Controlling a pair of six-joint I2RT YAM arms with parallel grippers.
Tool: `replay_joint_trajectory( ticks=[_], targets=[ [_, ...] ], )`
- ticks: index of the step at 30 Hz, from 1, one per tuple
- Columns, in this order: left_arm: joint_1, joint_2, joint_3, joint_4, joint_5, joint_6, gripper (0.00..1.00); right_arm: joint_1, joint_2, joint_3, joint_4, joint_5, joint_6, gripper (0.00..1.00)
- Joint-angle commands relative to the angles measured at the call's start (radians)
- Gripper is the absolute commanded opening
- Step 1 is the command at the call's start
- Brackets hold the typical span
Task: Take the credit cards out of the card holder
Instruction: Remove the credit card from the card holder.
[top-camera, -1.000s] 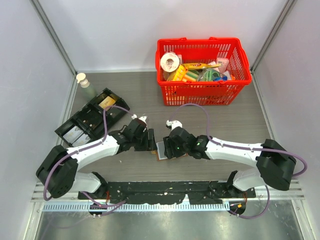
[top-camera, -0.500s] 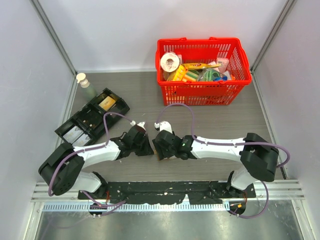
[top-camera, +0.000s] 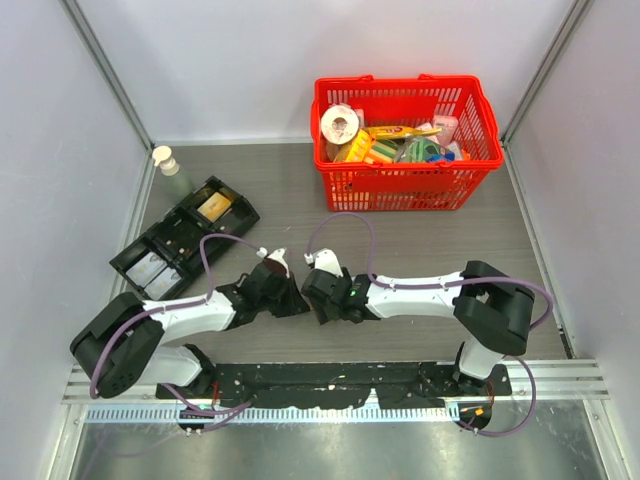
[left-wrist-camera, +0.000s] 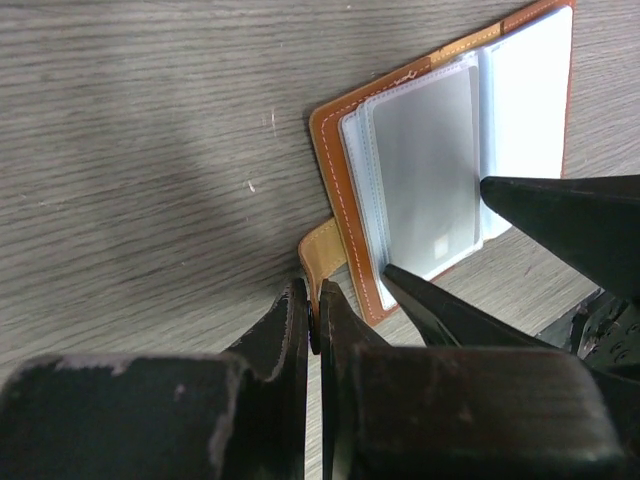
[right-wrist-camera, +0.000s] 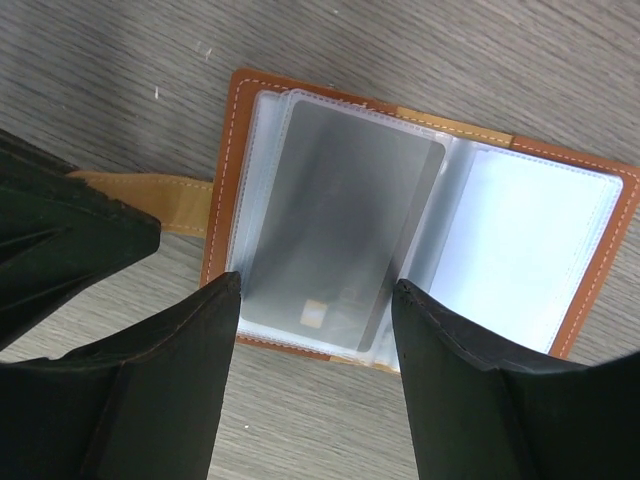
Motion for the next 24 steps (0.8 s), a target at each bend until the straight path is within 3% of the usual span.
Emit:
replay_joint_trajectory(
  ticks=[1, 15, 19, 24],
  targets=[
    [-0.016, -0.029, -0.04, -0.009, -0.017, -0.013, 0.0, 0.013, 0.019, 0.053, -0.028, 0.07, 0.015, 0.66],
    [-0.039, -0.069, -0.066, -0.046, -0.013, -0.013, 0.0, 0.021, -0.026, 0.108, -0.198, 0.255, 0.006, 0.53],
    [-0.044, -0.09, -0.072, -0.047, -0.019, -0.027, 0.0, 0.021, -0.044, 0.108, -0.179, 0.188, -0.009, 0.52],
    [-0.048, -0.101, -0.072, -0.049, -0.027, -0.032, 0.0, 0.03, -0.064, 0.083, -0.044, 0.045, -0.018, 0.61]
  ],
)
